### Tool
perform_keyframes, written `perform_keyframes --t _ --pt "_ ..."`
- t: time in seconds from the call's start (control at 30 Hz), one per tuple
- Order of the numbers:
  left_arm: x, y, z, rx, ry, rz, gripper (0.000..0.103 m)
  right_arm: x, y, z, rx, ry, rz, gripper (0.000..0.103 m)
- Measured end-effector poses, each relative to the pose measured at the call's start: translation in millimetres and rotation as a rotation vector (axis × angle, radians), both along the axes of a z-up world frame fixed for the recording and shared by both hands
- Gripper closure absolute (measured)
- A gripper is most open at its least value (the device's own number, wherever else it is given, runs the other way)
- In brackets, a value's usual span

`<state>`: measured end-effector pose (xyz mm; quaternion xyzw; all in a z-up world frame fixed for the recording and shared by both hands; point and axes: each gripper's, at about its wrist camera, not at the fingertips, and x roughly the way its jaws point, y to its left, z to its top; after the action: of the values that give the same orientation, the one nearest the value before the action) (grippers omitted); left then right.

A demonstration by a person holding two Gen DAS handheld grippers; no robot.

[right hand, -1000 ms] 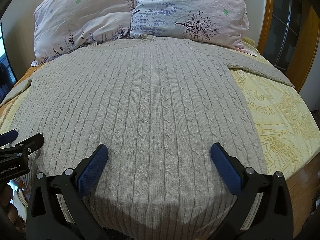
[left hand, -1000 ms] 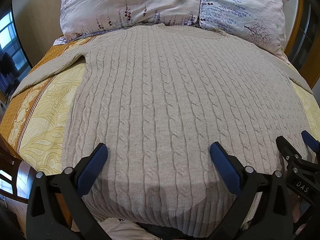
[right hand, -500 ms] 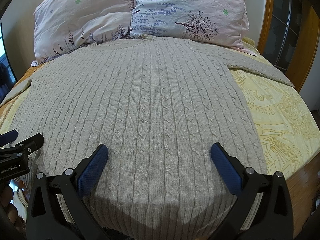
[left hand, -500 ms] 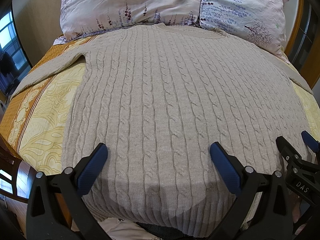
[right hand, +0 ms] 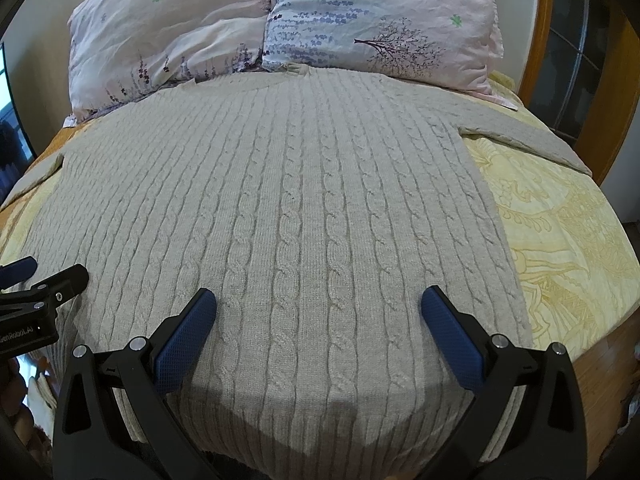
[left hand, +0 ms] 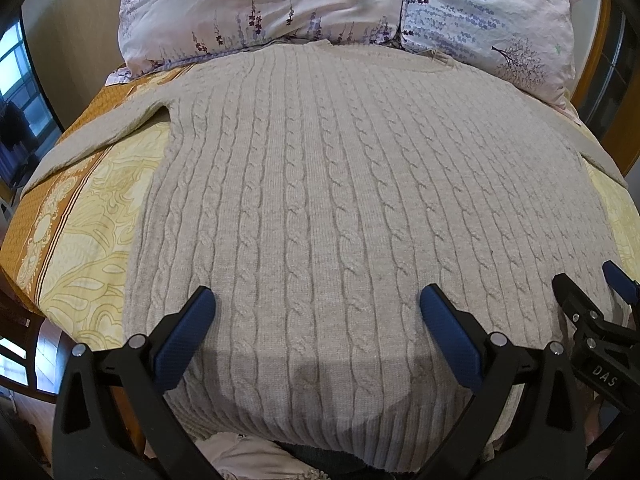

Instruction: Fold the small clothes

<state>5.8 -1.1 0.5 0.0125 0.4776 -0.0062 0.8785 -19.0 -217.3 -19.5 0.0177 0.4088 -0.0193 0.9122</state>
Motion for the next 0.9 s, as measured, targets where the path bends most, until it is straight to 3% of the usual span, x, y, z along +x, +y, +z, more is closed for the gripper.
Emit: perform_keyframes --t 0.37,0.5,0.63,0.73,0.8,0.9 --pt "10.9 -0.2 1.0 0.007 0.044 -0.045 0.002 9.3 -11.1 -0.5 0.024 -0.003 0.129 0.001" --pt "20.7 1.4 2.7 -0.009 0.040 -0.069 0.002 19.2 -28.9 5.9 0.120 -0.007 0.114 0.001" --pt "35.8 11.6 9.0 -0.098 -0.004 -0.082 0.002 47.1 -88.8 21.9 0.339 -0.022 -0.006 0.003" --pt "50.4 22.5 18.4 -0.183 -0.043 -0.083 0.002 67.3 -135.9 24.8 0.471 -0.020 -0.113 0.019" --pt "58.9 27.1 26.0 -0.194 -0.070 -0.076 0.002 82.3 -170.6 21.3 0.557 -0.011 -0.201 0.026" --pt "73.8 28.0 41.9 -0.134 -0.121 -0.086 0.002 100.7 -210.2 10.1 0.657 0.006 -0.322 0.037"
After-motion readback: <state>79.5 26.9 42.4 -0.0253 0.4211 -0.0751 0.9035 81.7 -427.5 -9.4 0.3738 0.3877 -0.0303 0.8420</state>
